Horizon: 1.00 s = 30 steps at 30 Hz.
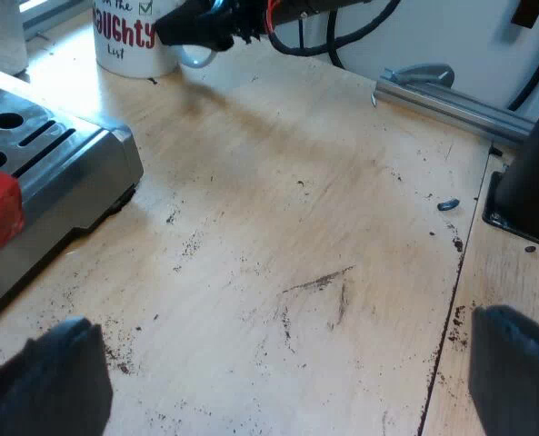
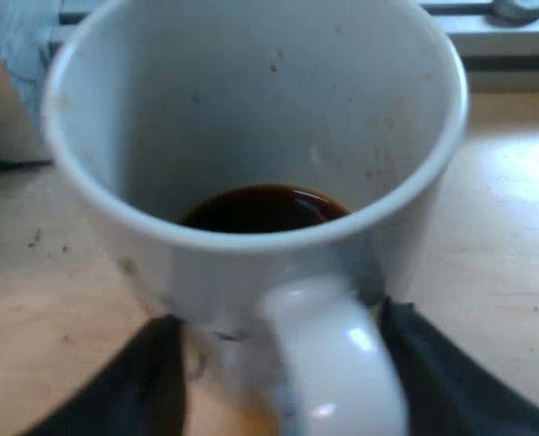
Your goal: Place mug into machine
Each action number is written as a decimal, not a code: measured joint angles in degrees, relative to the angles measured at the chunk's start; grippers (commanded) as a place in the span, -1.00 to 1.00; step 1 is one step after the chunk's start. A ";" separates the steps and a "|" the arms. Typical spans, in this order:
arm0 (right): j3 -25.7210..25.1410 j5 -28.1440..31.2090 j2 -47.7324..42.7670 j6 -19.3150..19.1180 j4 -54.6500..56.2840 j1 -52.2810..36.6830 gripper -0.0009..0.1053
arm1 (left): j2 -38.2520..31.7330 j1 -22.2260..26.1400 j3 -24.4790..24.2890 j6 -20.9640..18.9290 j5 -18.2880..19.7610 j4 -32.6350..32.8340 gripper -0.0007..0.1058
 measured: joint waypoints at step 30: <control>0.25 -8.89 -53.05 -6.05 49.53 3.26 -0.98 | 0.00 0.00 6.73 0.00 -29.31 -10.59 0.55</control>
